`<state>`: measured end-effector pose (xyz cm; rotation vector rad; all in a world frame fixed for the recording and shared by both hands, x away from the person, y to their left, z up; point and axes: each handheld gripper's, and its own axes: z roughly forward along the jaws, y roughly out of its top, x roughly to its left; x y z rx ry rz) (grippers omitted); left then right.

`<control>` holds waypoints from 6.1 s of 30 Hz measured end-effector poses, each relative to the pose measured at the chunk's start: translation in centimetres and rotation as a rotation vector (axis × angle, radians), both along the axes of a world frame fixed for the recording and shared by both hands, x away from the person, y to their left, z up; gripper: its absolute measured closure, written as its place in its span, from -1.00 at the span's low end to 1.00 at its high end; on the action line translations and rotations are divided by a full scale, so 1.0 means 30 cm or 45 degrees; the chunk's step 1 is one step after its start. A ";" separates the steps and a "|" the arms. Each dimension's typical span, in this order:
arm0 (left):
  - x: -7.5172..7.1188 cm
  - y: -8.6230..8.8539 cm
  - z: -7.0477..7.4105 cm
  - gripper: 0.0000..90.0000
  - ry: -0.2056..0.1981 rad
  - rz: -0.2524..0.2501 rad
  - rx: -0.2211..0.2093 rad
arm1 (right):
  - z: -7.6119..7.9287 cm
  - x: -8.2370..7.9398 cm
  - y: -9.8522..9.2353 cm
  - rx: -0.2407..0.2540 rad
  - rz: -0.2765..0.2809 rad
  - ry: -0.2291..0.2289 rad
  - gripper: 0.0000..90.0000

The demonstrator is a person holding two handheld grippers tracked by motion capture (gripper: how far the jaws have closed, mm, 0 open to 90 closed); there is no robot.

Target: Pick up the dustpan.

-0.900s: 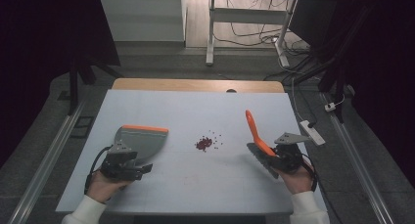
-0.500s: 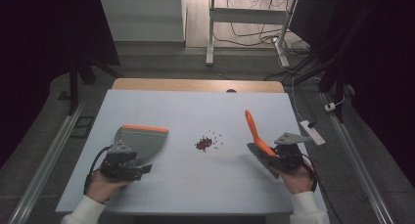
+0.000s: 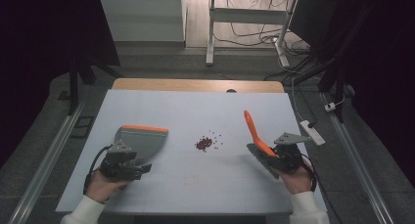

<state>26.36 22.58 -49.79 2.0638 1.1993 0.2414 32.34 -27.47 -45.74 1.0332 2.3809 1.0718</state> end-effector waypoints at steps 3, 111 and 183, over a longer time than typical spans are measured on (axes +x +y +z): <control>-0.001 -0.001 0.007 -0.54 -0.006 -0.003 0.000 | 0.001 -0.001 0.003 -0.001 -0.002 -0.005 0.54; 0.067 0.083 -0.086 0.31 0.364 0.386 -0.069 | -0.010 -0.004 0.007 0.030 0.004 0.001 0.54; 0.107 0.081 -0.040 0.36 -0.013 -0.047 -0.177 | -0.014 0.022 0.049 0.074 -0.059 -0.001 0.54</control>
